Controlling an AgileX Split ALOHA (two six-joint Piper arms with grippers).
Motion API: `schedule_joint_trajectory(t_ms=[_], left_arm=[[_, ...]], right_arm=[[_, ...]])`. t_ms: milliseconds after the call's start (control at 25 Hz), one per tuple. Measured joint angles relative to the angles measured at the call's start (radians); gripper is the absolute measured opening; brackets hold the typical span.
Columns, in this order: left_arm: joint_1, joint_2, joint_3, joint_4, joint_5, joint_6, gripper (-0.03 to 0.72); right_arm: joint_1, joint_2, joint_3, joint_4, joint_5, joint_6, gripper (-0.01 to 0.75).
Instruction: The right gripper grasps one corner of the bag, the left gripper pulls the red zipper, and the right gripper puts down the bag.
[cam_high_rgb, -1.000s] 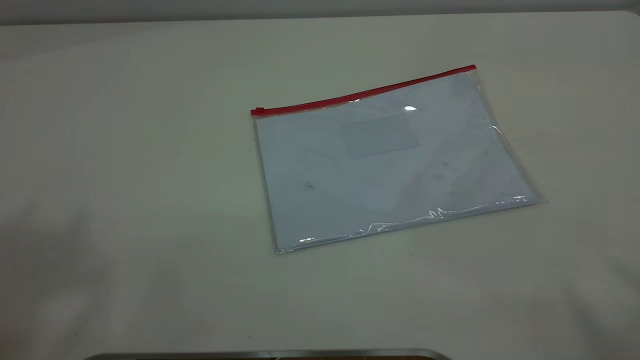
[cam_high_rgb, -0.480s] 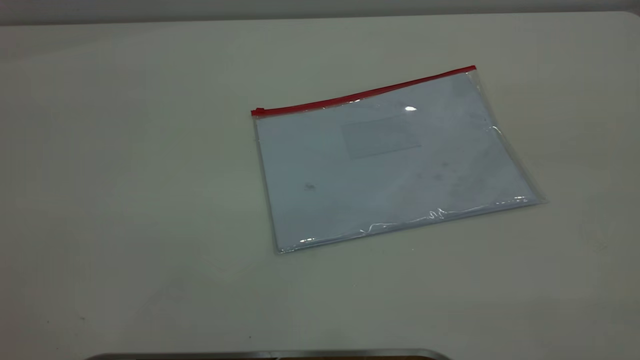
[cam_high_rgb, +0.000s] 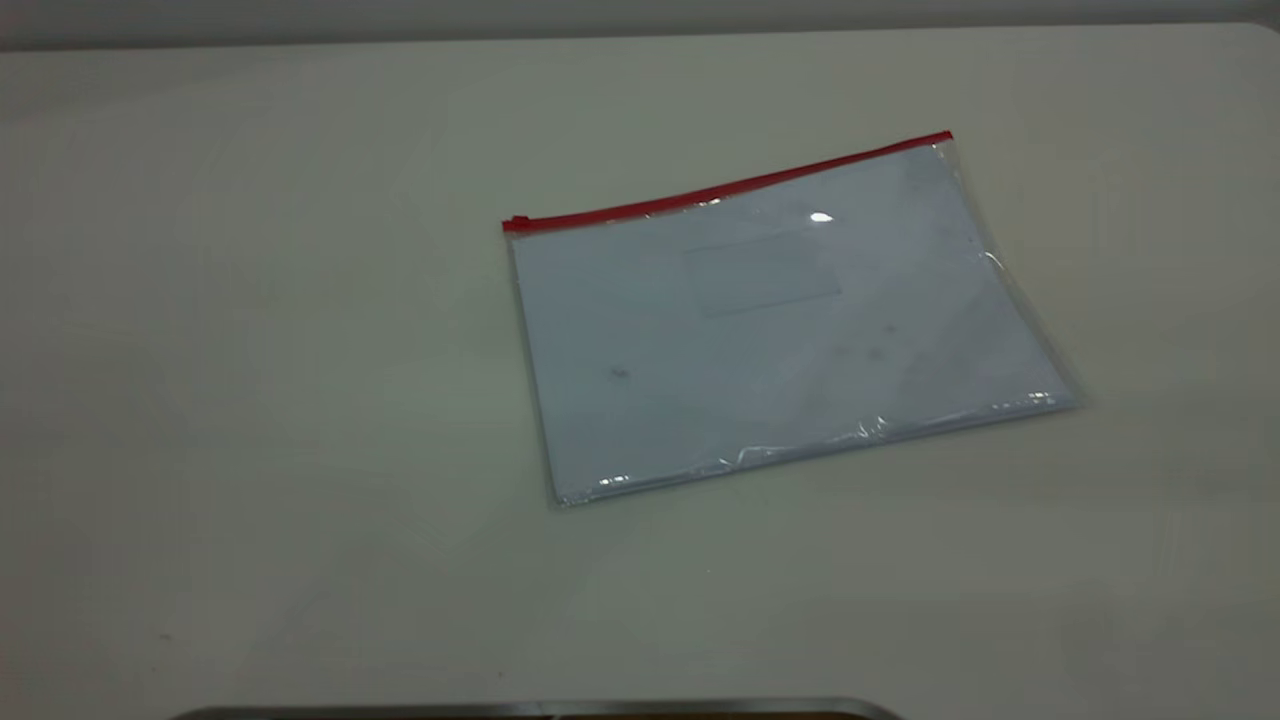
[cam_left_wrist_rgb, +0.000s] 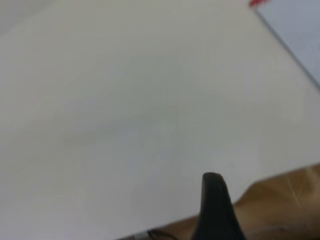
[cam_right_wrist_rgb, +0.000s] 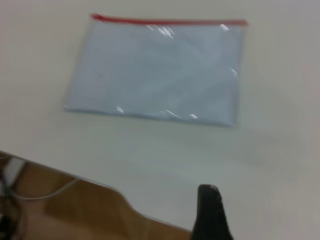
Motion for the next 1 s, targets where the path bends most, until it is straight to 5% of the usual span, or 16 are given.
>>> schedule_joint_trajectory(t_ms=[400, 1000], left_arm=[[0.0, -0.02, 0.145, -0.073, -0.005, -0.001, 0.582], [0.0, -0.02, 0.156, -0.075, -0.079, 0.001, 0.582]], right_arm=[[0.0, -0.173, 0.052, -0.185, -0.037, 0.141, 0.591], [0.0, -0.174, 0.088, -0.27, -0.083, 0.242, 0.591]])
